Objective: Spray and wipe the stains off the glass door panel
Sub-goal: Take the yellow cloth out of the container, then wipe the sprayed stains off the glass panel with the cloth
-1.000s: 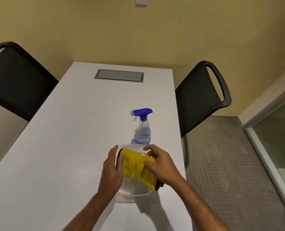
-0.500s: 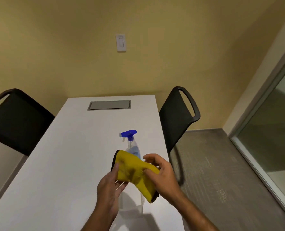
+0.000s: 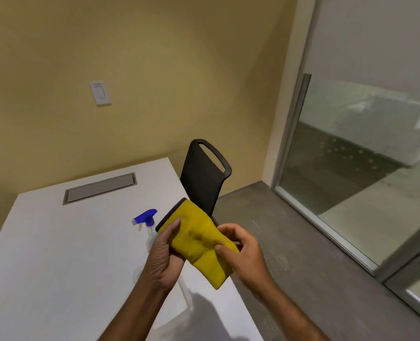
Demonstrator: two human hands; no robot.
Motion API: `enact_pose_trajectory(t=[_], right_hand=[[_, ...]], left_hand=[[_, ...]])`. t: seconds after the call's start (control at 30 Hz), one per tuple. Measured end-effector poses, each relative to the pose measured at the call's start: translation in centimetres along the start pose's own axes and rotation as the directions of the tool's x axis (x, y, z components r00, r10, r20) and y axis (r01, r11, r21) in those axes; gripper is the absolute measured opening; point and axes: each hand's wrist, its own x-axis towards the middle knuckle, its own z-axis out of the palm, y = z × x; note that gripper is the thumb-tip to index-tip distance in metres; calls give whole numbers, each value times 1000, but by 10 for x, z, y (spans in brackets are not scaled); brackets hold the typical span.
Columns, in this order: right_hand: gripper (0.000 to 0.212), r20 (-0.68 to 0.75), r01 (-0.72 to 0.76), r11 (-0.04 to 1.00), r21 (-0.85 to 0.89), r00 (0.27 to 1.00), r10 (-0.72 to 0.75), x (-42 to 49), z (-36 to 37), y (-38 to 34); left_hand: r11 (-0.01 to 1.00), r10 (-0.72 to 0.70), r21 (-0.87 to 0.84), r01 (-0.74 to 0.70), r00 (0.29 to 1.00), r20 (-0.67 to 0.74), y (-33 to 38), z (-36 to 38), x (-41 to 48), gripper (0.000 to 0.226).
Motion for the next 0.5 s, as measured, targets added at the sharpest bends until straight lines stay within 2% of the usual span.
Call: enact_pose_trajectory(t=[0.07, 0.13, 0.2, 0.23, 0.3, 0.37, 0.47, 0.5], right_hand=[[28, -13, 11, 1000, -17, 1000, -11, -10, -13, -7], [29, -18, 9, 1000, -8, 1000, -9, -21, -31, -14], [29, -79, -6, 999, 47, 997, 10, -31, -56, -19], [31, -133, -13, 995, 97, 991, 26, -36, -70, -20], [37, -244, -9, 981, 192, 968, 56, -44, -102, -18], [50, -292, -22, 974, 227, 952, 89, -51, -133, -19], [90, -215, -127, 938, 322, 955, 203, -69, -179, -21], [98, -175, -161, 918, 361, 956, 236, -78, -194, -21]], left_hand=[[998, -43, 56, 39, 996, 73, 0, 13, 1, 46], [990, -121, 93, 107, 980, 160, -2, 28, -2, 45], [986, -152, 102, 132, 962, 227, -9, 45, -7, 68], [985, -158, 112, 133, 954, 255, -13, 55, -10, 72], [983, -173, 118, 142, 934, 314, -24, 76, -18, 51], [972, -224, 147, 184, 912, 343, -38, 101, -29, 37], [936, -338, 250, 249, 833, 437, -67, 140, -52, 29], [922, -370, 291, 257, 809, 458, -79, 156, -61, 30]])
